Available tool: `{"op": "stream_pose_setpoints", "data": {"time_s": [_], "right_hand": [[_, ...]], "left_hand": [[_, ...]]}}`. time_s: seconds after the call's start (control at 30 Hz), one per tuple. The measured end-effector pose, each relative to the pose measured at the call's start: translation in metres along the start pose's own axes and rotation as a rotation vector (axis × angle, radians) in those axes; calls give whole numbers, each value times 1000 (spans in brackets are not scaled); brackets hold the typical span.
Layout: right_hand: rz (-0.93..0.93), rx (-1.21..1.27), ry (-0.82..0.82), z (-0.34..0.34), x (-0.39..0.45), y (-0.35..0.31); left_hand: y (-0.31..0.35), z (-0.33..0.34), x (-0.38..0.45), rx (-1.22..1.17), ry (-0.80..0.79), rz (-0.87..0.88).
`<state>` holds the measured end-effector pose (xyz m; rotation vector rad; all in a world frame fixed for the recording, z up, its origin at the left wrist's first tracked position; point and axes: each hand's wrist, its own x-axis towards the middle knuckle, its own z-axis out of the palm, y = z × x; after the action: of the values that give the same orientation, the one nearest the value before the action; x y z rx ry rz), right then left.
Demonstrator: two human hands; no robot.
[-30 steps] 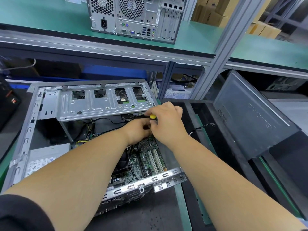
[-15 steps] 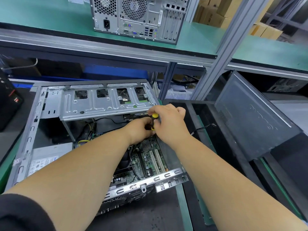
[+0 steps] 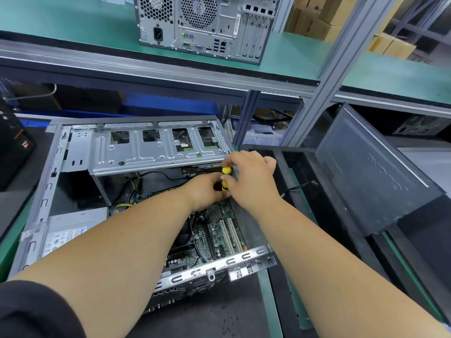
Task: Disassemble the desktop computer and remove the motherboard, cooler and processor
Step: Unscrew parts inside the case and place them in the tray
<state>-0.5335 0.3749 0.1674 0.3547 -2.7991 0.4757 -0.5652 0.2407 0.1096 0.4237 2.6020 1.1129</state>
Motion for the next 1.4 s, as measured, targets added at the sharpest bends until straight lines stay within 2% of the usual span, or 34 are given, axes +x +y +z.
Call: {"op": "stream_pose_setpoints", "data": {"time_s": [0.37,0.8,1.0,1.23,1.4], "right_hand": [[-24,-24,14,-1,0,0],[-14,-33,-40,-2,-1,-1],[-30,-60,-17,-3,-1,-1],[-4,-79,-7,0,0,0],[-39,-73,-72,2,1,0]], "left_hand": [[1,1,0,108,-7,16],[-2,0,0,27,-8,-15],[-1,3,3,139,9,19],[-3,2,1,61,-6,24],[-4,1,1,45,-8,24]]}}
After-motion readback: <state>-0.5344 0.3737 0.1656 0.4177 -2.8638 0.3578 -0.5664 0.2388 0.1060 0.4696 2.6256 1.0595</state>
